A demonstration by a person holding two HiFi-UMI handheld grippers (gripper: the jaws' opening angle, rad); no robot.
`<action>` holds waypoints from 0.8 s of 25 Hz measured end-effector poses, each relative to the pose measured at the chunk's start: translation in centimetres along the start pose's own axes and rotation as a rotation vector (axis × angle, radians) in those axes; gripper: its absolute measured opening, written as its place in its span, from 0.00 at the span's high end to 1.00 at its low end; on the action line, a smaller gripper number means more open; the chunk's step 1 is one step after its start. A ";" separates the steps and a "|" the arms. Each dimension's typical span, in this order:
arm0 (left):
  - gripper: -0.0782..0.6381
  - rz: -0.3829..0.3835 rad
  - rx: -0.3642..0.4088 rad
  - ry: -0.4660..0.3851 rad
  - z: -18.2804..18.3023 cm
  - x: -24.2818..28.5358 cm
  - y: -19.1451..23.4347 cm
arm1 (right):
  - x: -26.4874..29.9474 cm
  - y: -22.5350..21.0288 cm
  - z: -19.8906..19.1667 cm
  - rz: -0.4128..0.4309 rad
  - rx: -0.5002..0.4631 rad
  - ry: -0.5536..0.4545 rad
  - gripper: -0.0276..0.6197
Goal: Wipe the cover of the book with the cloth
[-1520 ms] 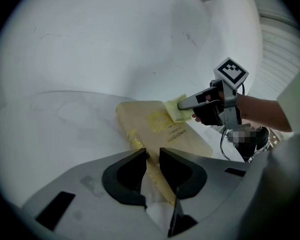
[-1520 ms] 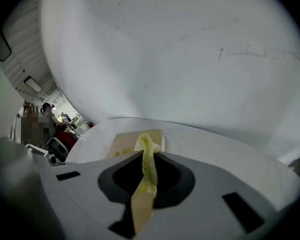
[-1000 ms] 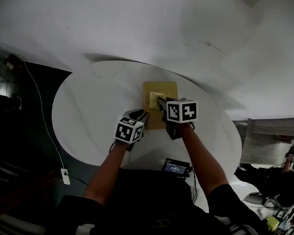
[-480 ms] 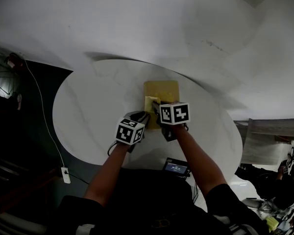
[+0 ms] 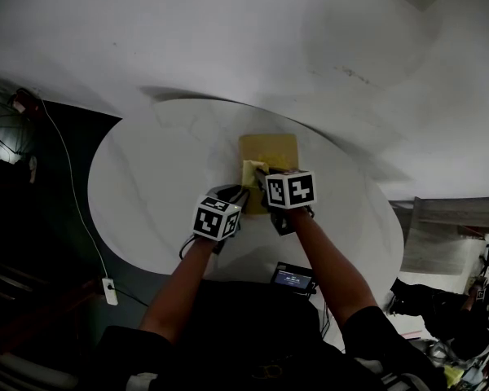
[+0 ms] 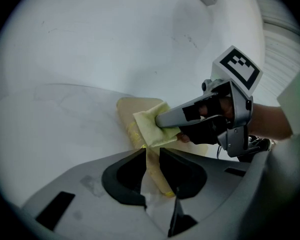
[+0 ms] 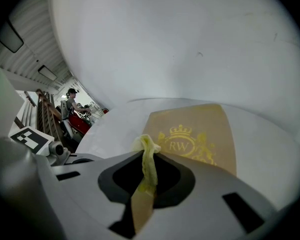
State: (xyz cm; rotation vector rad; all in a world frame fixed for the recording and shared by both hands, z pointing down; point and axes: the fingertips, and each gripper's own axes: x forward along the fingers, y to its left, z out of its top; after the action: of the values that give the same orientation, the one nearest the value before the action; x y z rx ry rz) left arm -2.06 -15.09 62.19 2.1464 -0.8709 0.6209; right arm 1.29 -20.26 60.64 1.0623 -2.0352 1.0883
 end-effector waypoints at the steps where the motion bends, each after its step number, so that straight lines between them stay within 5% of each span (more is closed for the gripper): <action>1: 0.77 0.000 -0.001 0.001 0.0 0.0 0.0 | -0.1 -0.2 0.0 -0.002 0.002 -0.001 0.82; 20: 0.77 0.000 0.008 0.002 0.0 0.0 -0.1 | -4.4 -6.9 -0.4 -0.103 0.122 -0.069 0.82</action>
State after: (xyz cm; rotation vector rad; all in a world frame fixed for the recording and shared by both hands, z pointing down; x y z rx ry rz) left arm -2.02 -15.10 62.13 2.1524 -0.8695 0.6270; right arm 9.49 -20.67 60.13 1.2684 -1.9634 1.1492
